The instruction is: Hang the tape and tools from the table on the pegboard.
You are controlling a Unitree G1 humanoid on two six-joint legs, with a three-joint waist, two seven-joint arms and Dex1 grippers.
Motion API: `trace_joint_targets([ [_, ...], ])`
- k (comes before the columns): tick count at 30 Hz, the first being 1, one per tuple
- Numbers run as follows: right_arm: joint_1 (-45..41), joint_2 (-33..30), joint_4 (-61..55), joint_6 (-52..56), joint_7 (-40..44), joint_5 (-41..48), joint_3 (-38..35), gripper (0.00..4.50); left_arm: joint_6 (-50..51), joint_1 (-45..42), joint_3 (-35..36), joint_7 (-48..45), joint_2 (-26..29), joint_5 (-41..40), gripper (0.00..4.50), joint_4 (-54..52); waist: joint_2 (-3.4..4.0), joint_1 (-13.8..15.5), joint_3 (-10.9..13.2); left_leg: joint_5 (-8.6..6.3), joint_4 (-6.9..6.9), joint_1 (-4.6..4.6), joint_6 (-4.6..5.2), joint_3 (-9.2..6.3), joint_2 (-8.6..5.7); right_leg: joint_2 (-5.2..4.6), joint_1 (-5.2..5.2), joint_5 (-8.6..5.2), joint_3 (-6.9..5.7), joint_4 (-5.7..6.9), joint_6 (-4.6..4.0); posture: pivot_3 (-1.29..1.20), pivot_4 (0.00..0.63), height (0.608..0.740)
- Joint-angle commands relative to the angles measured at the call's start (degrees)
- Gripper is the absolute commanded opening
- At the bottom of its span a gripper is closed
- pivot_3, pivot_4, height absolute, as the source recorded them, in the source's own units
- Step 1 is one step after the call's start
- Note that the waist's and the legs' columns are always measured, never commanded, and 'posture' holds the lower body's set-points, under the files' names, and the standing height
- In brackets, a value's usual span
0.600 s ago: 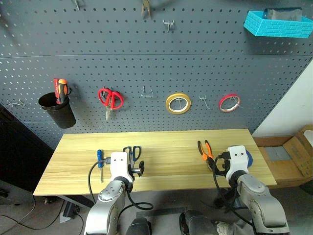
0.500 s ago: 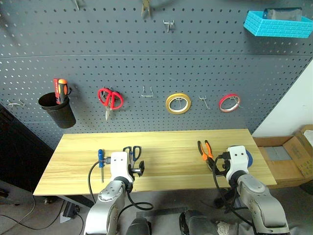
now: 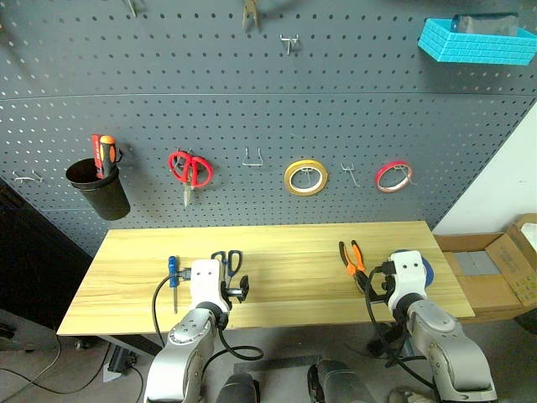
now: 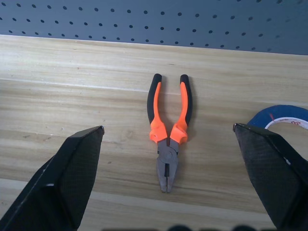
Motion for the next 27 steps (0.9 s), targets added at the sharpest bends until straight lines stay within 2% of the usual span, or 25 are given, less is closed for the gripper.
trace_joint_targets([
  [1, 0.1, -0.2, -3.0, -0.2, -0.1, 0.2, -0.4, 4.5, -2.1, 0.8, 0.9, 2.6, -0.8, 1.7, 4.49, -3.5, 0.0, 0.0, 0.0, 0.0, 0.0, 0.0, 0.0, 0.0, 0.0, 0.0, 0.0, 0.0, 0.0, 0.0, 0.0, -0.05, 0.093, 0.74],
  [7, 0.5, -0.1, -3.2, -0.1, 0.0, 0.2, -0.1, 4.5, -1.9, 2.7, 1.8, 6.3, -1.6, 4.2, 4.49, -5.9, -0.01, 0.0, 0.0, 0.0, 0.0, 0.0, 0.0, 0.0, 0.0, 0.0, 0.0, 0.0, 0.01, 0.0, 0.0, -0.05, 0.091, 0.74],
  [16, 1.1, 0.1, -4.0, 0.1, 0.0, 0.3, 0.1, 4.5, -0.5, 3.7, 2.1, 5.7, -1.5, 4.1, 4.49, -7.6, -0.02, 0.0, 0.0, 0.0, -0.01, 0.0, 0.0, -0.01, 0.01, 0.0, -0.01, -0.01, -0.01, 0.0, -0.01, -0.05, 0.102, 0.74],
  [21, -0.7, -3.2, -1.0, -0.4, 1.8, 0.3, -2.0, 4.5, 0.2, -3.7, 0.9, -2.7, 3.2, 0.7, 4.49, -2.9, 0.0, 0.1, 0.3, 0.0, 0.07, -0.01, 0.0, -0.02, 0.0, 0.0, -0.01, -0.01, -0.04, 0.0, -0.01, -0.07, 0.121, 0.74],
  [27, -6.0, -11.2, 11.4, -5.3, 9.2, -0.1, -2.6, 4.5, -5.8, -18.8, -10.8, -20.3, 9.2, -0.5, 4.49, 8.7, -0.13, -0.1, 1.3, 0.03, 0.15, 0.01, 0.04, 0.05, -0.08, -0.02, 0.07, 0.0, 0.04, -0.04, 0.0, -0.1, 0.163, 0.74],
])
